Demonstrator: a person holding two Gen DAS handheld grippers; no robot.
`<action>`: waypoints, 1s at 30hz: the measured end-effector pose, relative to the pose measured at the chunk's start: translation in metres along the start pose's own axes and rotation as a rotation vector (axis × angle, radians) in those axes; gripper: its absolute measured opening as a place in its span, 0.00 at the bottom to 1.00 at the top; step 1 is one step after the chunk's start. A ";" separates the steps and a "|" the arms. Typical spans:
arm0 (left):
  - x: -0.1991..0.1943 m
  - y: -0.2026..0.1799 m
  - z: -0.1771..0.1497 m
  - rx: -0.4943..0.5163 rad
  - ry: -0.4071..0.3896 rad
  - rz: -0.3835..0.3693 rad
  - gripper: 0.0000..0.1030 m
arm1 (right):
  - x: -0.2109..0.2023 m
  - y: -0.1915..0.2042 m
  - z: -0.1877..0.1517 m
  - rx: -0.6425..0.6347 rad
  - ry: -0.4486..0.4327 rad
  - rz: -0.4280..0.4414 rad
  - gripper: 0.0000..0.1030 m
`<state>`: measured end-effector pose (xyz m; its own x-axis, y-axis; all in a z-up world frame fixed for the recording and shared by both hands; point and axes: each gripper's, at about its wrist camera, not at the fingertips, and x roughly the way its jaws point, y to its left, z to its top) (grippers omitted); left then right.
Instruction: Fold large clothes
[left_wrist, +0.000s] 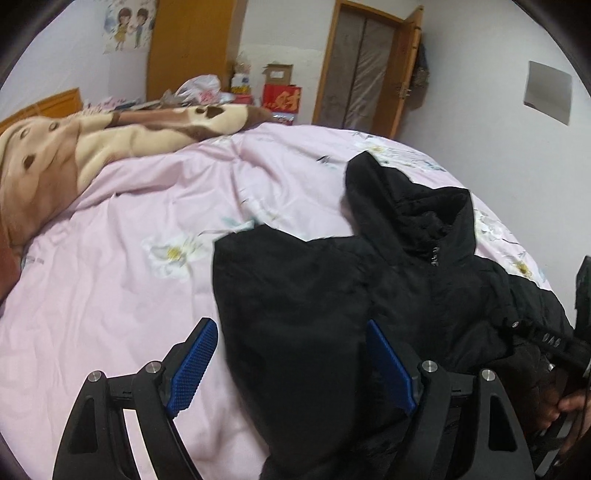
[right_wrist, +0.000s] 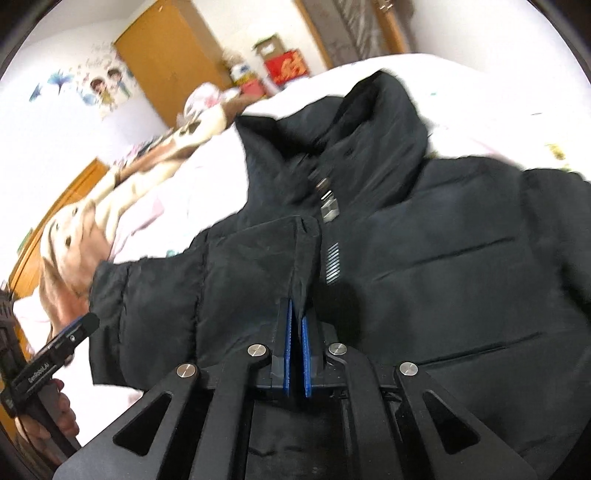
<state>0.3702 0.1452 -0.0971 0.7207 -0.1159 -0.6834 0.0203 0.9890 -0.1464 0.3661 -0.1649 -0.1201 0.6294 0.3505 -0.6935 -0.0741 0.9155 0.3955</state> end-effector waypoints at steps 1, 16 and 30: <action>0.001 -0.004 0.002 0.004 -0.002 -0.006 0.80 | -0.007 -0.006 0.003 0.011 -0.013 -0.013 0.04; 0.072 -0.056 0.008 0.036 0.097 -0.031 0.80 | -0.040 -0.078 0.016 0.061 -0.070 -0.183 0.04; 0.140 -0.036 0.025 0.016 0.221 0.112 0.85 | -0.002 -0.097 0.012 -0.036 -0.010 -0.333 0.05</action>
<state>0.4874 0.0955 -0.1696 0.5500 -0.0205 -0.8349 -0.0395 0.9979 -0.0506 0.3814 -0.2571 -0.1500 0.6313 0.0287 -0.7750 0.1100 0.9859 0.1261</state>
